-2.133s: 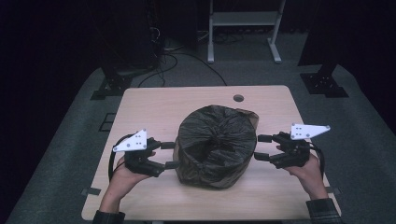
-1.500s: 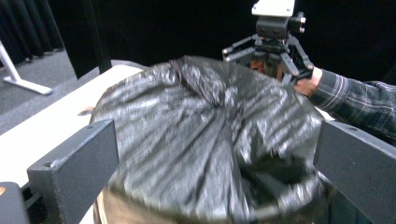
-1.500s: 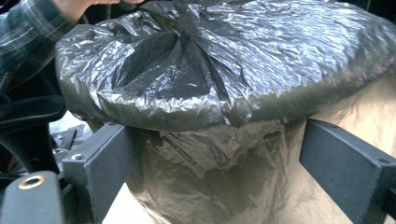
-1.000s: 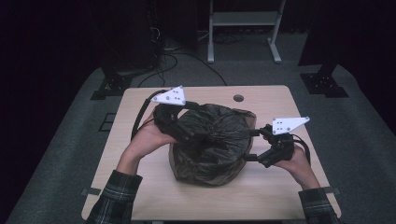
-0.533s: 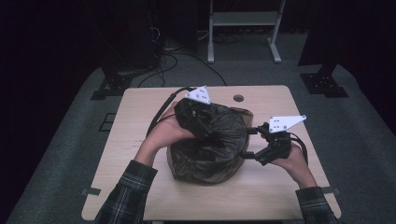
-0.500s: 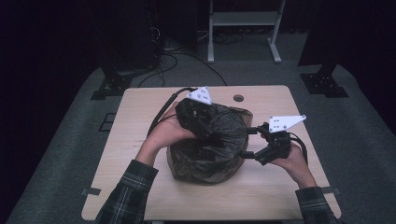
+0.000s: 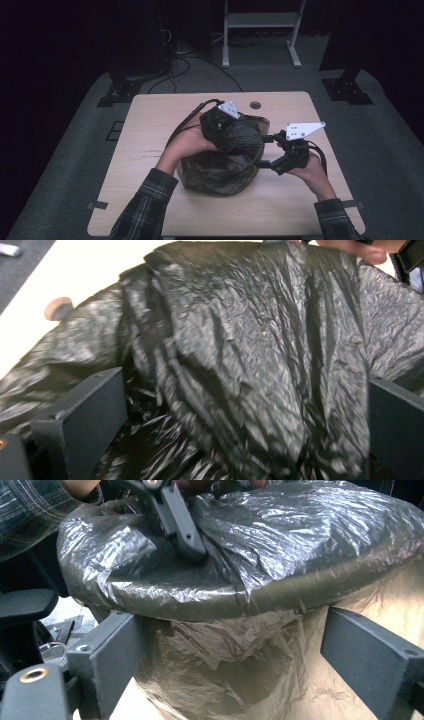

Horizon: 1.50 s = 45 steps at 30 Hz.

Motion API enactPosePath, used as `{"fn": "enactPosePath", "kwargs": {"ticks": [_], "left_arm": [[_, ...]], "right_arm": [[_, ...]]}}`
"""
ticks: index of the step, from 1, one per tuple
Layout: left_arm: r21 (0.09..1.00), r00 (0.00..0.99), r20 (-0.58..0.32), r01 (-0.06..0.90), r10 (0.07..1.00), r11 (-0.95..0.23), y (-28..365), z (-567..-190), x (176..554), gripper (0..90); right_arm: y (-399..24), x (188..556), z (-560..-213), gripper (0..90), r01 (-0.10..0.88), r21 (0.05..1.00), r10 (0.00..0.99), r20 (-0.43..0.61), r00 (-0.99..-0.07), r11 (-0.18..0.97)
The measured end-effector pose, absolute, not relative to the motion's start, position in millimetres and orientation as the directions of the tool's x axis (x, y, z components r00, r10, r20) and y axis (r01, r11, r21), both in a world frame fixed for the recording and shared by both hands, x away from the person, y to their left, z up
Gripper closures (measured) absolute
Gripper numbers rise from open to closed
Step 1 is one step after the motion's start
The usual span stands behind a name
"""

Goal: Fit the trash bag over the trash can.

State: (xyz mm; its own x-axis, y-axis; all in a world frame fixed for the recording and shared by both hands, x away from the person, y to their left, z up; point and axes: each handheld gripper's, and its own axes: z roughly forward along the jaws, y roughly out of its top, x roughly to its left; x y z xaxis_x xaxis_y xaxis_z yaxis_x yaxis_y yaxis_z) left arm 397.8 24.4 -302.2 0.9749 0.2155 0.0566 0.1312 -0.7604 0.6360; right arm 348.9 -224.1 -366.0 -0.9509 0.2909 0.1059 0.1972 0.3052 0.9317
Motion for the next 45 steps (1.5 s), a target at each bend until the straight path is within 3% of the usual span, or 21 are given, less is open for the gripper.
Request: {"fn": "enactPosePath", "kwargs": {"ticks": [24,33,45], "left_arm": [[0.551,0.973,0.057,0.156,0.223,-0.820,-7,-330,414,0.0],[0.629,0.967,0.049,0.165,0.251,-0.759,17,-305,405,0.0],[0.687,0.989,0.026,0.088,0.145,-0.721,17,-288,376,0.0]], "right_arm": [[-227,350,-366,9.6,0.199,0.932,0.301,0.104,-0.948,0.303],[-230,349,-366,9.5,0.203,0.931,0.307,0.106,-0.946,0.303],[-232,348,-365,9.5,0.210,0.929,0.315,0.109,-0.943,0.306]]}}
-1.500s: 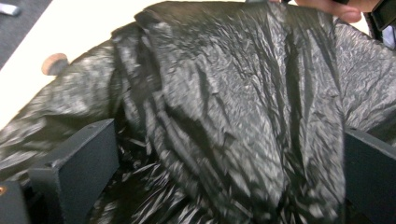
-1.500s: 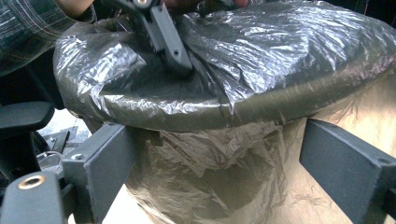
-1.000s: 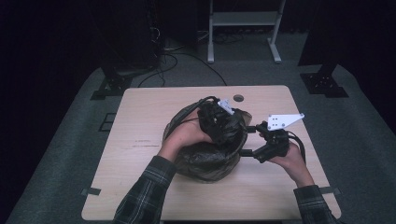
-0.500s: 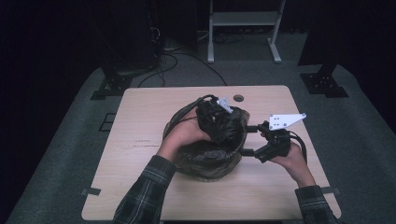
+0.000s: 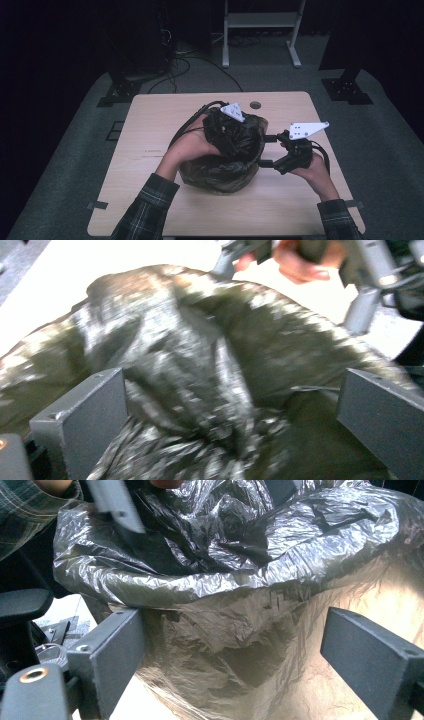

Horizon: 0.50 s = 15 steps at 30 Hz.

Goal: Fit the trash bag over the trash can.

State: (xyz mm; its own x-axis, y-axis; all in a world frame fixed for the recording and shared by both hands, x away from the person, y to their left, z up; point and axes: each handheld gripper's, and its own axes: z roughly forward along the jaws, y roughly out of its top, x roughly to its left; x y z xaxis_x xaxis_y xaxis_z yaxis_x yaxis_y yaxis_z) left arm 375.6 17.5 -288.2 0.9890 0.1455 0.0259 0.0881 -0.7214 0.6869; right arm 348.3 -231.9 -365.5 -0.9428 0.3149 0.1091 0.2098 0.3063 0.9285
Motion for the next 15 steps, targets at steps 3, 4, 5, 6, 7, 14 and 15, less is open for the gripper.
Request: {"fn": "enactPosePath", "kwargs": {"ticks": [3,4,5,6,7,14,15], "left_arm": [[0.679,0.991,0.015,0.087,0.132,-0.729,10,-293,377,0.0],[0.673,0.991,0.011,0.090,0.131,-0.734,7,-295,379,0.0],[0.669,0.991,0.008,0.092,0.132,-0.738,5,-298,380,0.0],[0.664,0.992,0.003,0.095,0.130,-0.741,3,-300,382,0.0],[0.659,0.992,-0.005,0.099,0.128,-0.745,1,-303,384,0.0],[0.636,0.988,-0.027,0.133,0.150,-0.760,-7,-321,396,0.0],[0.628,0.988,-0.029,0.136,0.153,-0.766,-8,-324,398,0.0]], "right_arm": [[-232,349,-366,9.6,0.212,0.928,0.316,0.112,-0.942,0.306],[-231,348,-366,9.6,0.213,0.928,0.316,0.112,-0.942,0.307],[-231,348,-366,9.6,0.212,0.928,0.315,0.112,-0.942,0.306],[-231,348,-366,9.5,0.212,0.929,0.314,0.112,-0.943,0.304],[-232,348,-366,9.5,0.213,0.929,0.314,0.113,-0.943,0.303],[-236,349,-368,9.5,0.213,0.930,0.316,0.114,-0.942,0.300],[-236,348,-368,9.6,0.216,0.929,0.317,0.116,-0.941,0.300]]}}
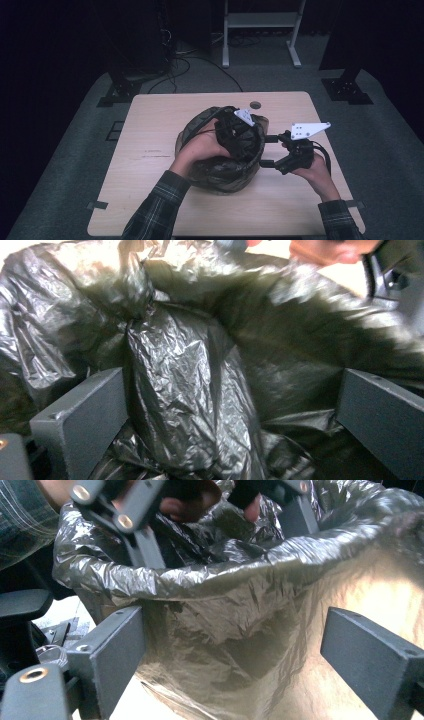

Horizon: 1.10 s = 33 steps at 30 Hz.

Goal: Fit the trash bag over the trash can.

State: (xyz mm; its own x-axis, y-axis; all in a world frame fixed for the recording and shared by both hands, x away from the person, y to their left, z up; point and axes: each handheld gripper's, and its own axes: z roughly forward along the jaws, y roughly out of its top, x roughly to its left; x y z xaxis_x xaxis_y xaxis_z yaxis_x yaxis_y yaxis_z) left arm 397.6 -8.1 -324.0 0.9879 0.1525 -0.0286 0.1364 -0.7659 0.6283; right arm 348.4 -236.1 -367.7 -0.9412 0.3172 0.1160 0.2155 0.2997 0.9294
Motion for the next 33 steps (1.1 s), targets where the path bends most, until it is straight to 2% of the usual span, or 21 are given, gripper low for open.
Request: {"fn": "enactPosePath", "kwargs": {"ticks": [7,17,26,33], "left_arm": [[0.559,0.985,-0.027,0.158,0.173,-0.814,-16,-339,405,0.0],[0.603,0.969,0.014,0.187,0.245,-0.775,4,-319,407,0.0],[0.505,0.942,0.047,0.263,0.331,-0.822,8,-329,424,0.0],[0.596,0.945,0.054,0.229,0.323,-0.770,16,-313,413,0.0]], "right_arm": [[-238,348,-368,9.6,0.215,0.930,0.320,0.114,-0.941,0.299],[-239,347,-367,9.6,0.211,0.932,0.324,0.111,-0.940,0.294],[-239,347,-369,9.5,0.215,0.931,0.324,0.114,-0.939,0.296],[-246,343,-368,9.5,0.218,0.928,0.341,0.109,-0.934,0.303]]}}
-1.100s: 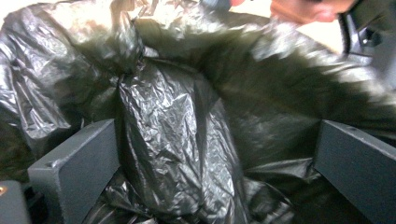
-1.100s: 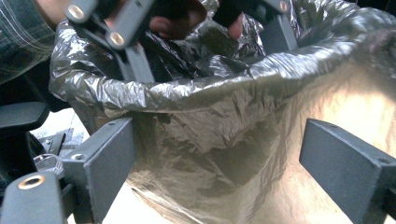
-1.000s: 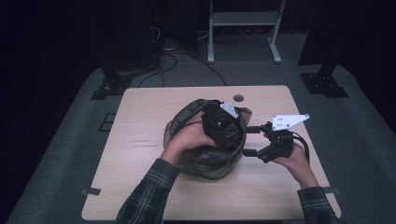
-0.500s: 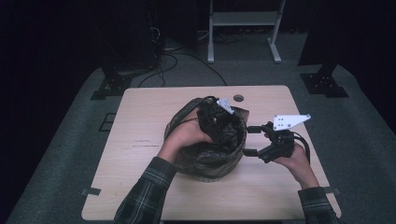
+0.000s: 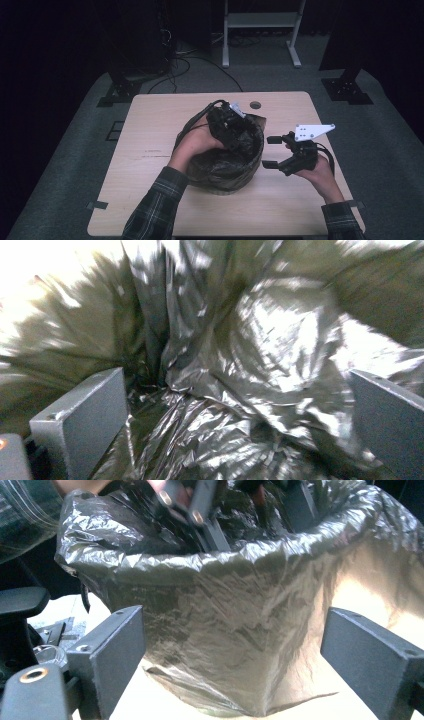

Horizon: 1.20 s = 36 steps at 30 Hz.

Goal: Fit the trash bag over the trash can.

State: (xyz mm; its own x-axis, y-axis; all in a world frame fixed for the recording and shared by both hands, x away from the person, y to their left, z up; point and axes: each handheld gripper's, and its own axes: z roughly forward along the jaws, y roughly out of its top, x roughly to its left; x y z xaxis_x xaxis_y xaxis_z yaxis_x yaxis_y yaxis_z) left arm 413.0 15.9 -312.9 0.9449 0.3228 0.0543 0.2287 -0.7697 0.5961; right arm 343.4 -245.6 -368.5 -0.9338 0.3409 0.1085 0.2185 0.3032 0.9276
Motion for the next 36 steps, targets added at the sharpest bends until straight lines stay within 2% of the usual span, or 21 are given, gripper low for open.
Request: {"fn": "enactPosePath", "kwargs": {"ticks": [9,22,29,36], "left_arm": [[0.743,0.951,0.044,0.173,0.306,-0.647,54,-282,388,0.0],[0.838,0.928,0.083,0.132,0.363,-0.529,137,-269,341,0.0],[0.865,0.906,0.090,0.134,0.414,-0.483,185,-288,309,0.0],[0.853,0.880,0.064,0.197,0.471,-0.483,218,-329,285,0.0]], "right_arm": [[-267,332,-372,9.5,0.239,0.923,0.407,0.101,-0.908,0.303],[-302,310,-395,9.6,0.292,0.900,0.499,0.101,-0.861,0.323],[-322,296,-414,9.6,0.337,0.887,0.547,0.120,-0.828,0.316],[-331,288,-430,9.5,0.380,0.855,0.589,0.112,-0.801,0.354]]}}
